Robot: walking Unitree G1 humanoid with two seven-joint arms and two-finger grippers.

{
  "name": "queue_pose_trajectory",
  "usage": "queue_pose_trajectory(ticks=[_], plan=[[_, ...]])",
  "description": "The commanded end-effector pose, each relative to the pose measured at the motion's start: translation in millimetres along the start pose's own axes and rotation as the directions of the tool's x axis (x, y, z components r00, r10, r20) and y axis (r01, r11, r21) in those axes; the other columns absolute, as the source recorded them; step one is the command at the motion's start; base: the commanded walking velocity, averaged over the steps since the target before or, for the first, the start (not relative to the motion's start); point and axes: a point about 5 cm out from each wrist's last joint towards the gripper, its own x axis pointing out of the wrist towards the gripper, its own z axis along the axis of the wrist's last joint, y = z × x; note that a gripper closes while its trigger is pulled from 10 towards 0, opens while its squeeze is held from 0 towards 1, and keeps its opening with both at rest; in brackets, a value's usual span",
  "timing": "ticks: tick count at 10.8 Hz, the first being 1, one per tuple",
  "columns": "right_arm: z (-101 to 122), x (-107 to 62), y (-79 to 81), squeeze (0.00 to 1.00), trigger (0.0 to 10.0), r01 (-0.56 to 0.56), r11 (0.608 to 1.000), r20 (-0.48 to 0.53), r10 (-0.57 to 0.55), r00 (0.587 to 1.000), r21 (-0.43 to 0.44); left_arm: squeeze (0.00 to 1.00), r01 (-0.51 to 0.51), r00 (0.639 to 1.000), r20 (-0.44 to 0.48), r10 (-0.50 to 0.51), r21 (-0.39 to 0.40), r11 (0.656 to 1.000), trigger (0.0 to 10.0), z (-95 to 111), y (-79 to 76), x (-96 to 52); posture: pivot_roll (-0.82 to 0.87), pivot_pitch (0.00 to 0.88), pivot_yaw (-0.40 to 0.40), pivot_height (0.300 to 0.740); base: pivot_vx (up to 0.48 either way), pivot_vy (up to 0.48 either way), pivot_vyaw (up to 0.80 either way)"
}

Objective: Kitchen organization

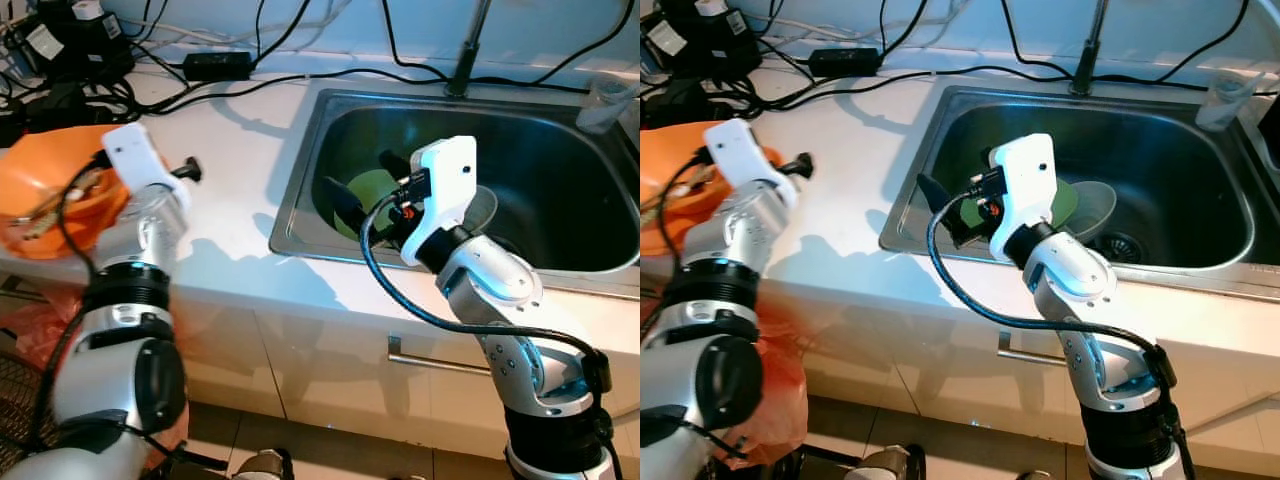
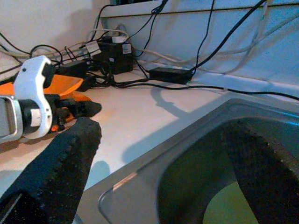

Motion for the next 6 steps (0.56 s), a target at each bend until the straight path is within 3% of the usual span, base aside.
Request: queue_pose_trajectory(ticks=[1, 6], plan=[[5, 0.0, 3.7, 0.00, 10.0, -0.026, 1.000, 0.015, 0.026, 1.000, -0.010, 0.00, 0.038, 0.995, -0.094, -0.039, -0.018, 0.999, 10.0, -19, -9.1, -1.5, -0.03, 0.088, 0.051, 0.740, 0.000, 0.000, 0.00], [2, -6.5, 15.3, 0.00, 10.0, -0.146, 0.989, -0.014, 0.146, 0.989, 0.005, 0.00, 0.123, 0.980, -0.150, -0.128, -0.044, 0.991, 10.0, -33, -35.2, -11.0, -0.03, 0.084, 0.055, 0.740, 0.000, 0.000, 0.00]])
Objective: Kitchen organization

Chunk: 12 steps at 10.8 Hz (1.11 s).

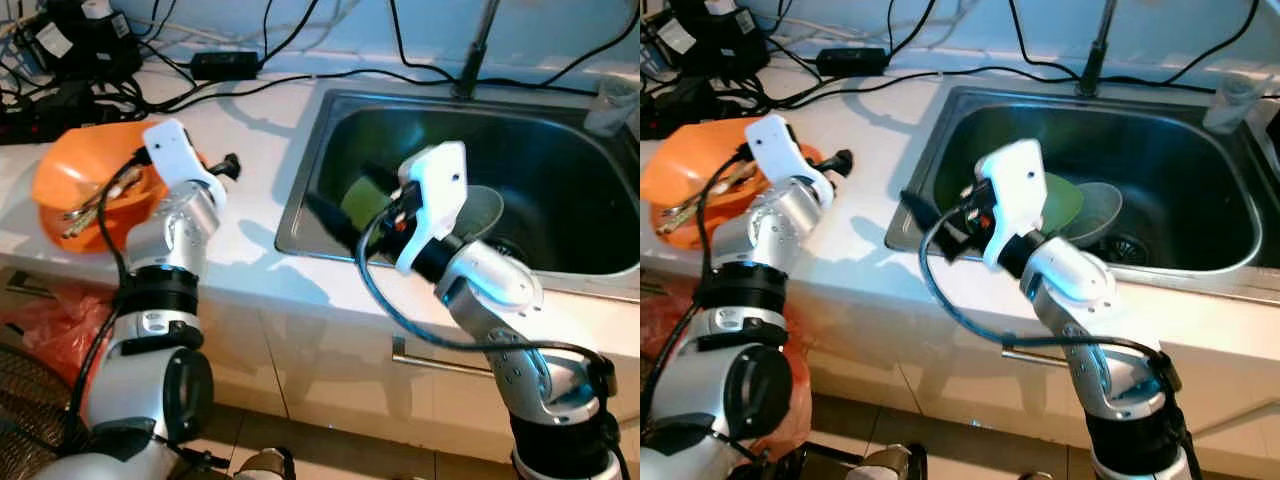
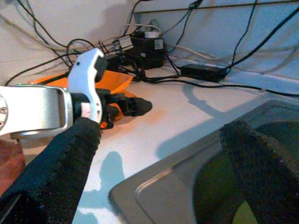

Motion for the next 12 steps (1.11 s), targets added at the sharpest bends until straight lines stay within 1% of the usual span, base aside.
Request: queue_pose_trajectory(ticks=[1, 4, 7, 9, 12], plan=[[2, -2.0, 4.5, 0.00, 10.0, -0.032, 0.999, 0.002, 0.032, 0.999, 0.001, 0.00, 0.022, 0.993, -0.112, -0.022, -0.001, 1.000, 10.0, -27, -3.1, 0.1, -0.03, 0.084, 0.057, 0.740, 0.000, 0.000, 0.00], [2, -3.1, 4.6, 0.00, 10.0, -0.032, 0.999, -0.004, 0.032, 0.999, -0.001, 0.00, 0.087, 0.985, -0.150, -0.086, -0.002, 0.996, 10.0, -37, -20.2, -5.9, -0.04, 0.085, 0.059, 0.740, 0.000, 0.000, 0.00], [1, -3.0, 4.0, 0.00, 10.0, -0.028, 1.000, -0.007, 0.028, 1.000, -0.004, 0.00, 0.136, 0.975, -0.174, -0.136, -0.011, 0.991, 10.0, -42, -32.7, -11.8, -0.04, 0.085, 0.060, 0.740, 0.000, 0.000, 0.00], [1, -3.0, 3.6, 0.00, 10.0, -0.027, 1.000, -0.008, 0.027, 1.000, -0.003, 0.00, 0.192, 0.962, -0.197, -0.191, -0.013, 0.981, 10.0, -48, -43.3, -15.5, -0.04, 0.083, 0.062, 0.740, 0.000, 0.000, 0.00], [0, -3.7, 3.7, 0.00, 10.0, -0.027, 1.000, -0.015, 0.027, 1.000, -0.005, 0.00, 0.244, 0.945, -0.219, -0.243, -0.020, 0.969, 10.0, -52, -54.0, -19.2, -0.04, 0.083, 0.066, 0.740, 0.000, 0.000, 0.00]])
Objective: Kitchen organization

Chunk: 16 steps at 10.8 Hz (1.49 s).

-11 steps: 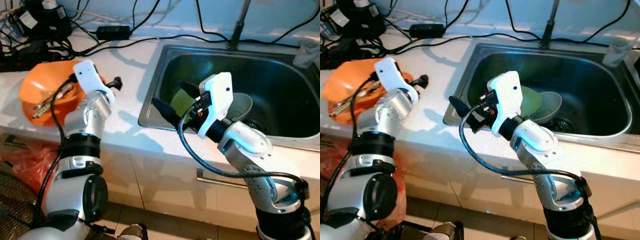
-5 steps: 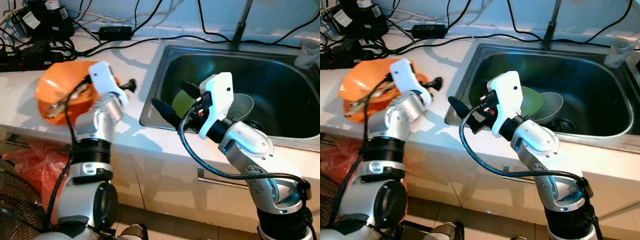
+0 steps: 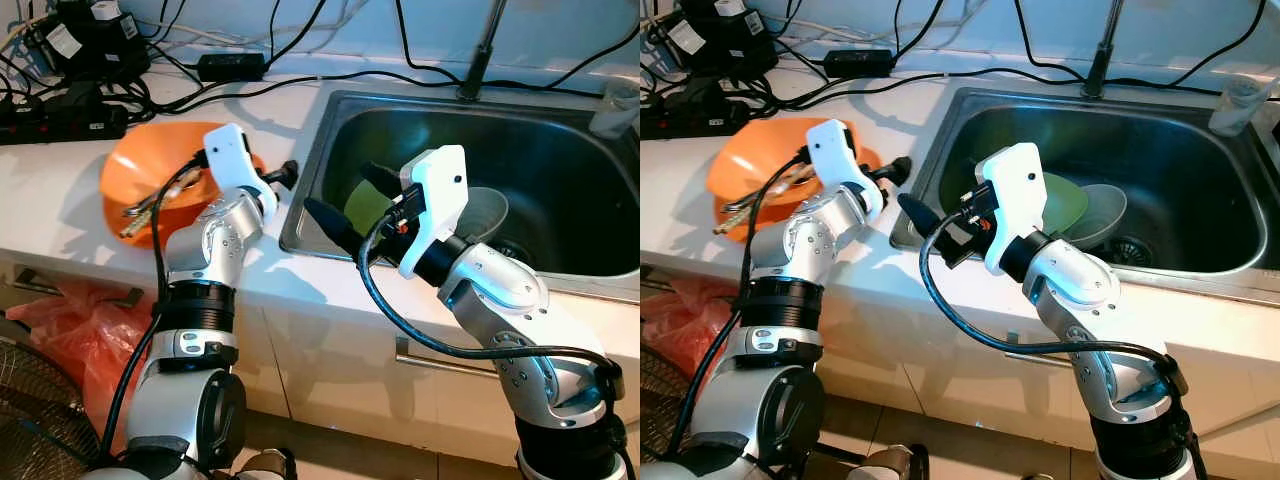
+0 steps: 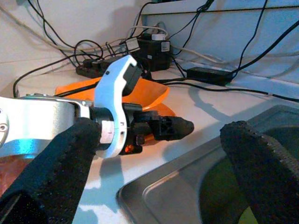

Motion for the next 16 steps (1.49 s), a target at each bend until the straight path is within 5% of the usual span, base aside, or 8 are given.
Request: queue_pose_trajectory(ticks=[1, 6, 12, 16], plan=[[-1, -1.3, 3.8, 0.00, 10.0, -0.015, 1.000, -0.013, 0.015, 1.000, 0.004, 0.00, 0.040, 0.992, -0.122, -0.043, -0.022, 0.999, 10.0, -27, -4.3, 1.8, -0.04, 0.083, 0.066, 0.740, 0.000, 0.000, 0.00], [-2, -0.7, 3.3, 0.00, 10.0, -0.008, 1.000, -0.015, 0.008, 1.000, 0.001, 0.00, 0.110, 0.984, -0.134, -0.113, -0.032, 0.993, 10.0, -30, -16.9, -1.3, -0.04, 0.080, 0.071, 0.740, 0.000, 0.000, 0.00], [-4, 0.7, -7.7, 0.00, 10.0, 0.078, 0.997, -0.004, -0.078, 0.997, -0.016, 0.00, 0.031, 0.981, 0.179, -0.078, 0.252, 0.967, 10.0, 2, 4.2, -9.1, -0.03, 0.064, 0.062, 0.740, 0.000, 0.000, 0.00], [1, 1.4, -21.2, 0.00, 10.0, 0.167, 0.984, 0.022, -0.166, 0.986, -0.054, 0.00, 0.074, 0.971, 0.195, -0.136, 0.297, 0.952, 10.0, -4, -4.2, -12.2, -0.04, 0.048, 0.062, 0.740, 0.000, 0.000, 0.00]])
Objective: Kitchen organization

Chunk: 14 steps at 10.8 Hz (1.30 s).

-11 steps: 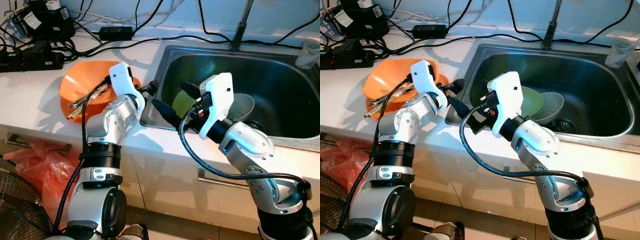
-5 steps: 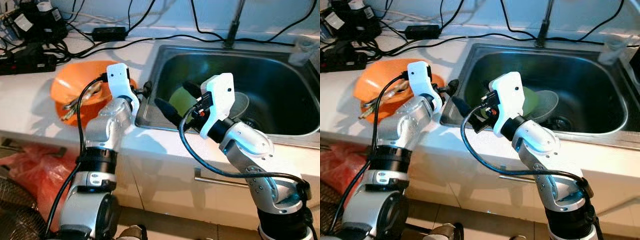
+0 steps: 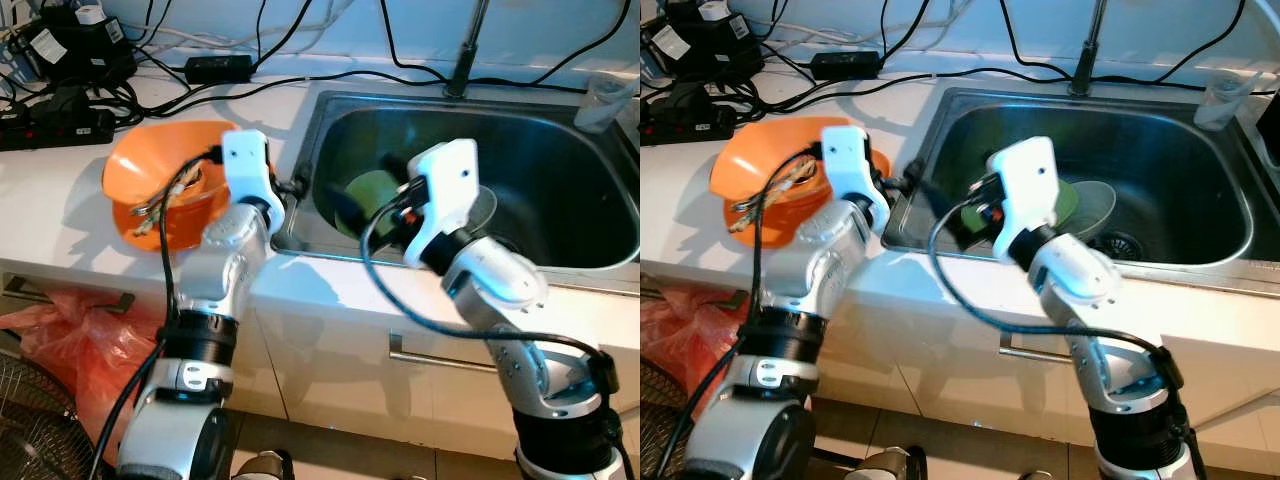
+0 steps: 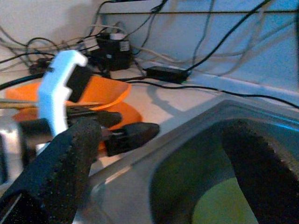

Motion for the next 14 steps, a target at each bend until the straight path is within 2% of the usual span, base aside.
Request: queue_pose_trajectory(ticks=[1, 2, 4, 7, 9, 11, 14], plan=[[3, 0.9, -5.2, 0.00, 10.0, 0.027, 1.000, 0.016, -0.027, 1.000, -0.011, 0.00, 0.022, 0.999, 0.046, -0.023, 0.024, 0.999, 10.0, 10, -1.9, -2.5, -0.04, 0.047, 0.060, 0.740, 0.000, 0.000, 0.00], [2, 1.7, -6.6, 0.00, 10.0, 0.031, 0.999, 0.017, -0.031, 0.999, -0.014, 0.00, 0.029, 0.997, 0.069, -0.033, 0.061, 0.998, 10.0, 11, -2.0, -3.9, -0.03, 0.044, 0.057, 0.740, 0.000, 0.000, 0.00], [4, 2.7, -8.1, 0.00, 10.0, 0.031, 0.999, 0.024, -0.030, 0.999, -0.020, 0.00, 0.040, 0.997, 0.069, -0.043, 0.053, 0.998, 10.0, 9, -4.7, -5.9, -0.04, 0.040, 0.053, 0.740, 0.000, 0.000, 0.00], [7, 2.8, -11.6, 0.00, 10.0, 0.050, 0.999, 0.041, -0.049, 0.998, -0.022, 0.00, 0.120, 0.980, 0.141, -0.137, 0.126, 0.985, 10.0, 15, -19.9, -11.7, -0.04, 0.036, 0.048, 0.740, 0.000, 0.000, 0.00], [8, 3.3, -14.6, 0.00, 10.0, 0.096, 0.995, 0.056, -0.095, 0.994, -0.015, 0.00, 0.115, 0.975, 0.172, -0.139, 0.145, 0.983, 10.0, 8, -23.6, -17.2, -0.04, 0.035, 0.045, 0.740, 0.000, 0.000, 0.00], [9, 4.3, -15.2, 0.00, 10.0, 0.131, 0.991, 0.068, -0.131, 0.989, 0.000, 0.00, 0.099, 0.978, 0.167, -0.121, 0.133, 0.986, 10.0, 3, -27.1, -17.3, -0.05, 0.034, 0.042, 0.740, 0.000, 0.000, 0.00], [8, 4.0, -21.6, 0.00, 10.0, 0.196, 0.980, 0.066, -0.197, 0.978, 0.023, 0.00, 0.086, 0.972, 0.205, -0.114, 0.140, 0.986, 10.0, 6, -28.9, -15.9, -0.05, 0.033, 0.042, 0.740, 0.000, 0.000, 0.00]])
